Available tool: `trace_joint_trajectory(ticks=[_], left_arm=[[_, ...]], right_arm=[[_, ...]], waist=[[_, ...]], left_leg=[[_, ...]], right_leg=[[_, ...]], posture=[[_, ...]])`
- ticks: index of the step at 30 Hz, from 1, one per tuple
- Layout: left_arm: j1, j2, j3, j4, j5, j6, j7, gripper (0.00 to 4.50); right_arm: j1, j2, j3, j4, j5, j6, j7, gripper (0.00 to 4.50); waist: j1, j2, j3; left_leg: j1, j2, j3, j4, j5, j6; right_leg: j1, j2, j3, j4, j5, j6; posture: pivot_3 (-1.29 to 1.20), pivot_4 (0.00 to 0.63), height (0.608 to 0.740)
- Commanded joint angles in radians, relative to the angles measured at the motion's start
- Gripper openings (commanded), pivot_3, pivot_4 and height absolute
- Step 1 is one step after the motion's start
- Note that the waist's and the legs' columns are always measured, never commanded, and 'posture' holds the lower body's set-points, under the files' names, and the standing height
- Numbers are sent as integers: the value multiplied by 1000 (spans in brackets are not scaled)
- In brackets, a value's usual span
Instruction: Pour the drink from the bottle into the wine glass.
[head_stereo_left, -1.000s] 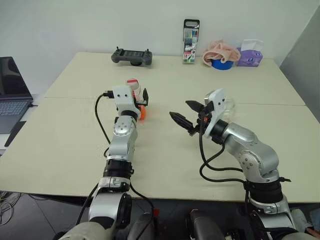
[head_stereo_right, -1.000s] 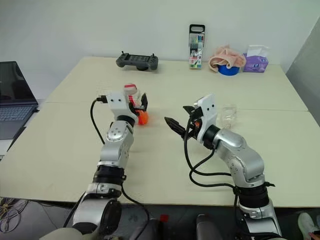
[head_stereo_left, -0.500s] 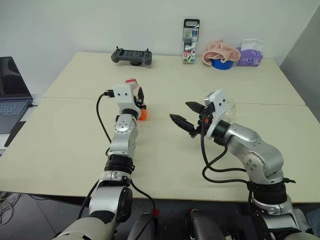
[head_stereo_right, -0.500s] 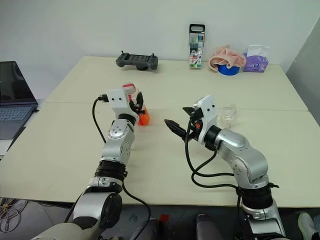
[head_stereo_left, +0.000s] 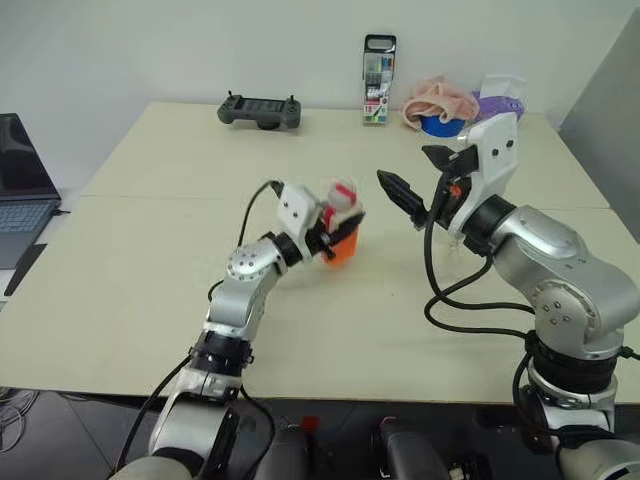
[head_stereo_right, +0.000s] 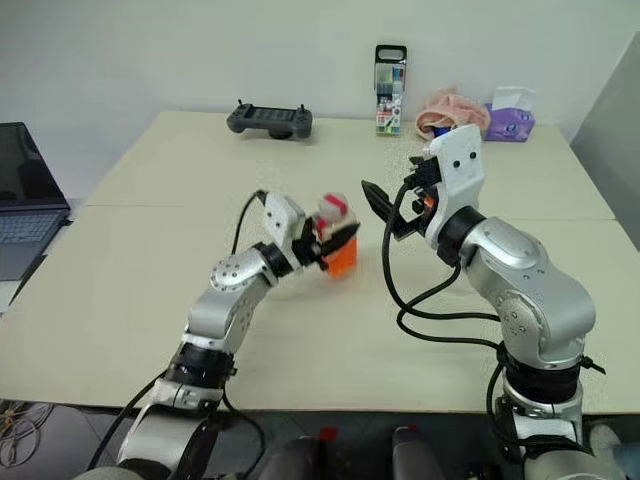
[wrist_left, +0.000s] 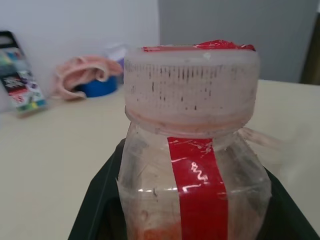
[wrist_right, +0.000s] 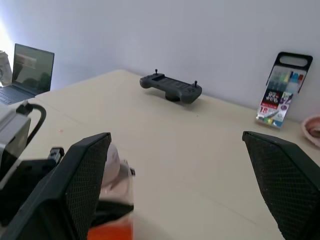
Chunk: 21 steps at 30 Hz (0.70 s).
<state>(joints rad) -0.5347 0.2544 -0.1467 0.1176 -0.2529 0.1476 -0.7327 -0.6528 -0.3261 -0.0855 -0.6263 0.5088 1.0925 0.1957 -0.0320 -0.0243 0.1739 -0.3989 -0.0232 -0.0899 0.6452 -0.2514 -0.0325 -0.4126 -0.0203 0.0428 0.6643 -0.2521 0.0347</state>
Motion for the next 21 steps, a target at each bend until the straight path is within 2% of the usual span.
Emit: trace_joint_trajectory(ticks=[1, 4, 9, 21], left_arm=[[10, 0, -16, -116, -22, 27, -20, 1820], [14, -22, -17, -133, -21, 47, -4, 1820], [21, -39, -31, -160, -18, 60, -9, 1820], [39, -46, -63, -182, 2, 58, -23, 1818]], right_arm=[[10, 18, -33, -107, 58, 75, -25, 4500], [27, 53, -64, -155, 130, 143, -31, 4500], [54, 85, -40, -190, 168, 220, -61, 4500], [84, 123, 15, -154, 104, 202, -132, 4500]], waist=[[1, 0, 0], [2, 0, 0], [2, 0, 0], [1, 0, 0]], left_leg=[[0, 0, -1, 0, 0, 0], [0, 0, -1, 1, 0, 1], [1, -1, 0, 2, 1, 1], [1, -1, -1, 1, 1, 1]], right_leg=[[0, 0, 0, 0, 0, 0], [2, 0, -1, 0, 0, 0], [3, 0, 0, 0, 0, 0], [2, 1, -1, 0, 0, 0]], posture=[[0, 150, 740], [0, 150, 740], [0, 150, 740], [0, 150, 740]])
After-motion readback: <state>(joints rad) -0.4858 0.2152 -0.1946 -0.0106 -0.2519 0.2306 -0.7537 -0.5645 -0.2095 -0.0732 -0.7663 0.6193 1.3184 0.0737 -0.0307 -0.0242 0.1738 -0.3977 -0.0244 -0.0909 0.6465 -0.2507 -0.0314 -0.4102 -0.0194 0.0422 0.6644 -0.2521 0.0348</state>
